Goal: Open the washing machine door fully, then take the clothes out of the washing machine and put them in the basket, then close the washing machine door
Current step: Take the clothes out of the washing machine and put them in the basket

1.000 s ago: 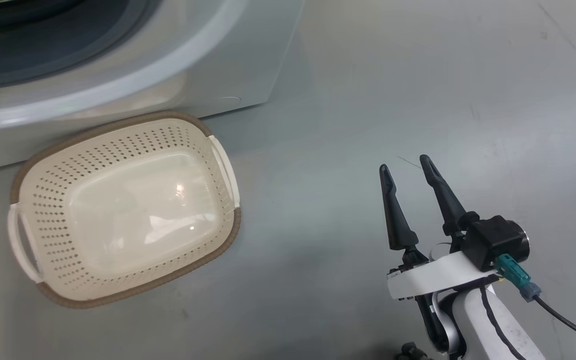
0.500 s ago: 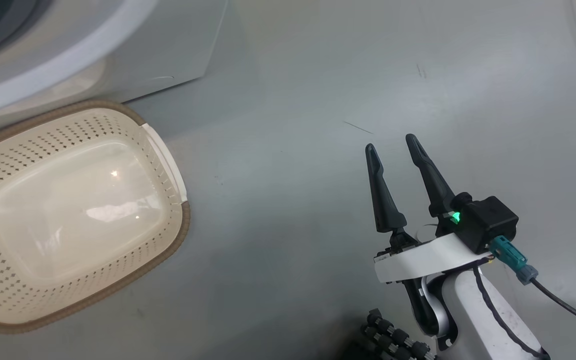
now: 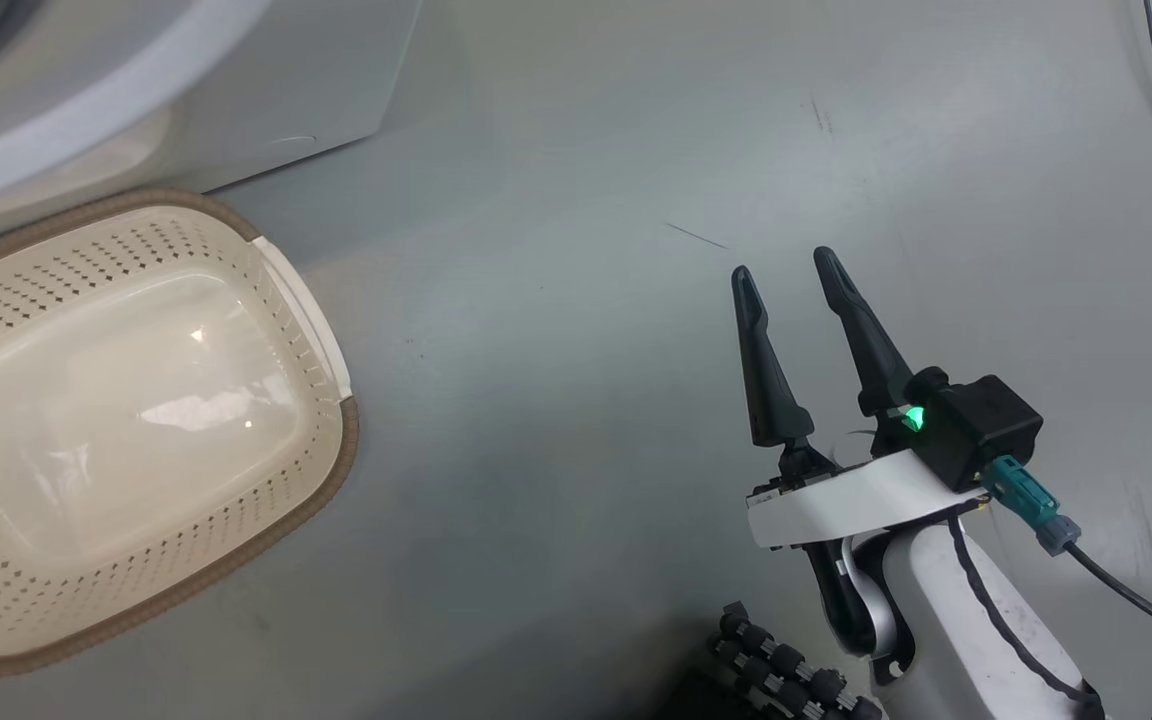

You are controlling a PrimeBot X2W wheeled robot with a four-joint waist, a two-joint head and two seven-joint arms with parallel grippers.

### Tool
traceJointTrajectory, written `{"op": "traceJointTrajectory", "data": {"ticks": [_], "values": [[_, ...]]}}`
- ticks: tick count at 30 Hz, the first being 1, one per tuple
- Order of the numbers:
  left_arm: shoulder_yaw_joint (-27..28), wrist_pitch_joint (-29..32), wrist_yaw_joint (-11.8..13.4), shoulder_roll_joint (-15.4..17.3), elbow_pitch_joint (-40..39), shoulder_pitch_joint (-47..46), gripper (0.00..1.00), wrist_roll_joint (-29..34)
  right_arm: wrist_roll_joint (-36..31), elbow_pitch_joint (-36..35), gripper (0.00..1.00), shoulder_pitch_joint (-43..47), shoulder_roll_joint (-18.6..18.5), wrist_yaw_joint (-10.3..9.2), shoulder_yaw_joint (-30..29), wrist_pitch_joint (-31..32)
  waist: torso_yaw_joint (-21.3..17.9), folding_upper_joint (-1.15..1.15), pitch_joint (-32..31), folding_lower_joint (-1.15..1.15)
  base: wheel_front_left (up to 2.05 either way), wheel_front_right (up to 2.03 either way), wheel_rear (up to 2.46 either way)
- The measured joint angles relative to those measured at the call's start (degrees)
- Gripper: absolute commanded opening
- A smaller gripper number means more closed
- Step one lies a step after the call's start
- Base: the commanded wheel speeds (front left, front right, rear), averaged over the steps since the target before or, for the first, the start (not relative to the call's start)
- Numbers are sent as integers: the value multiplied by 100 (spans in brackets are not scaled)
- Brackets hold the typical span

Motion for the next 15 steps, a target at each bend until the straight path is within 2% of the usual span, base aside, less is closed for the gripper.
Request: {"op": "traceJointTrajectory", "data": {"ticks": [9,15], "values": [[37,-394,56,-291,205,-15,0,-94,2,9,100,-94,0,-5,-149,0,115,0,-63,0,0,0,0],[82,-875,56,-510,256,3,0,-234,-144,49,100,-94,0,-7,-265,0,286,0,-160,0,0,0,0]]}}
